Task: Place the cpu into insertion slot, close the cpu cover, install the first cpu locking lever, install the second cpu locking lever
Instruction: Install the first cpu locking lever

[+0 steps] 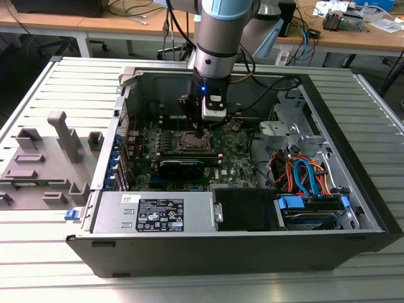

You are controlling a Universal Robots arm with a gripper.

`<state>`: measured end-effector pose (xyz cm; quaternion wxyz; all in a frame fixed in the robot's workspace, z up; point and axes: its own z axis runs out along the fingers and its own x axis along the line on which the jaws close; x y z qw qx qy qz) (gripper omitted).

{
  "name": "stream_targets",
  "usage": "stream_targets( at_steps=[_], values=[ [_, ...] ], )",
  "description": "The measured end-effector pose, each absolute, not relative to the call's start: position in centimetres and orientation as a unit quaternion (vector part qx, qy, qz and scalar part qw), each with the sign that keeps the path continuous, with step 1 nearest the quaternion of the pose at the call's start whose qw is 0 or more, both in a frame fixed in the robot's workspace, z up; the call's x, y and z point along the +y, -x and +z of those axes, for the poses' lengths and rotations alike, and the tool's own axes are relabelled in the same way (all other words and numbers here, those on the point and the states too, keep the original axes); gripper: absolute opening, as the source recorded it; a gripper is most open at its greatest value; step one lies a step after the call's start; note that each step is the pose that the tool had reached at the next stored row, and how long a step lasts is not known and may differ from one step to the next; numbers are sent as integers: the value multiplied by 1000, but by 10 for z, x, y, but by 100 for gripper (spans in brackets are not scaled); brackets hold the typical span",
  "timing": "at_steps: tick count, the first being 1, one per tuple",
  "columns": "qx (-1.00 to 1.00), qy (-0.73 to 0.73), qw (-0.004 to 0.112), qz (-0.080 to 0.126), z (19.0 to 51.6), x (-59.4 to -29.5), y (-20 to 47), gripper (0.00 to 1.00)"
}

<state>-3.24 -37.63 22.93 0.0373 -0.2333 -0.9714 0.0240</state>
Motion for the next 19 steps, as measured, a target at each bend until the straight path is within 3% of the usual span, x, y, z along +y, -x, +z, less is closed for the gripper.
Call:
stream_targets(
  at_steps=[19],
  values=[
    [-979, 199, 37, 25, 229, -376, 32, 11]
  ],
)
